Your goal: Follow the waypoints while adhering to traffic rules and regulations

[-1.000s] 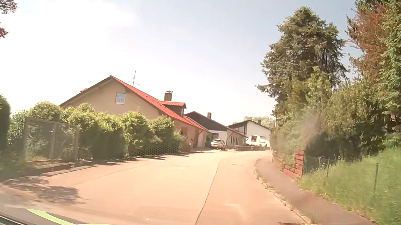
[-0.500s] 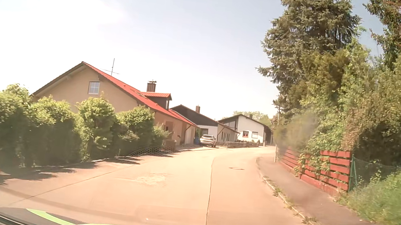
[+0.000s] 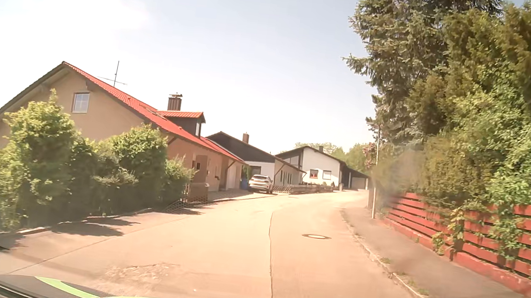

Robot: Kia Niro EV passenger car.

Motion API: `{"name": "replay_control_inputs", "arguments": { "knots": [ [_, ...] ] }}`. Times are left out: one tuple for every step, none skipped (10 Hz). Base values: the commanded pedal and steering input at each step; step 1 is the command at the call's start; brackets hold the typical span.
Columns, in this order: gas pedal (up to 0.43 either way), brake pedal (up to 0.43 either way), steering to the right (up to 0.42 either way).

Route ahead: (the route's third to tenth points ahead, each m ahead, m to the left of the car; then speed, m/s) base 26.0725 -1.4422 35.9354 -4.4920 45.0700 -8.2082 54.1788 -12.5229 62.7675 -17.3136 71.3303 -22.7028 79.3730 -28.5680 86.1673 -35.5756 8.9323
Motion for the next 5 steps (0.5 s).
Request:
{"name": "replay_control_inputs", "arguments": {
  "knots": [
    [0.0, 0.0, 0.039],
    [0.0, 0.0, 0.04],
    [0.0, 0.0, 0.043],
    [0.0, 0.0, 0.045],
    [0.0, 0.0, 0.043]
  ]
}}
